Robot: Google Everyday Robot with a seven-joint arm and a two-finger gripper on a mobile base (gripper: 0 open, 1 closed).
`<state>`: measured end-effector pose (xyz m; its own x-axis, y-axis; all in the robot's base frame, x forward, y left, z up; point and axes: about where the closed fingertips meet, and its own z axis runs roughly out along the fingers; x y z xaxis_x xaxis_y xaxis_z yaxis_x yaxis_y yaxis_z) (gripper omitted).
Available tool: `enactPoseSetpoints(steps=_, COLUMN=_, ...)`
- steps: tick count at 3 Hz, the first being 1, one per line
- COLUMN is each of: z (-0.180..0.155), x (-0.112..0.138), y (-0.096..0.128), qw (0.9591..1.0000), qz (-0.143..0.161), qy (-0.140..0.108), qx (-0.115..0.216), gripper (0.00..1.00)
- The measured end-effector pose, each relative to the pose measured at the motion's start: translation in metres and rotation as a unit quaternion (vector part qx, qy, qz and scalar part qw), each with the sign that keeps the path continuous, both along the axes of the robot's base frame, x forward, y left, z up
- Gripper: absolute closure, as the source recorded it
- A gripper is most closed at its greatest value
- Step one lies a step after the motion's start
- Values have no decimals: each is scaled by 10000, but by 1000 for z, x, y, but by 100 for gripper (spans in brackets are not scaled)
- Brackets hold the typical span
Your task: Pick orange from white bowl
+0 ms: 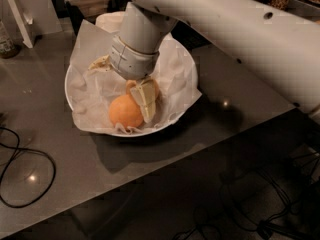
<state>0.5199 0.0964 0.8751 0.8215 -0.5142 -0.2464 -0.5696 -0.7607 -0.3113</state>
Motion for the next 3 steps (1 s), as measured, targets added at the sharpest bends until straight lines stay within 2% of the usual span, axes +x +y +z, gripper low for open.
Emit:
enactPoseSetpoints(steps=1, z=-2, x=6, y=3, qw=10000, qz=1, qy=-78, qx=35, gripper=0)
enactPoseSetpoints(steps=3, z=-18, x=2, y=-3, qw=9997, qz=-182, qy=-83, qx=134, gripper=0)
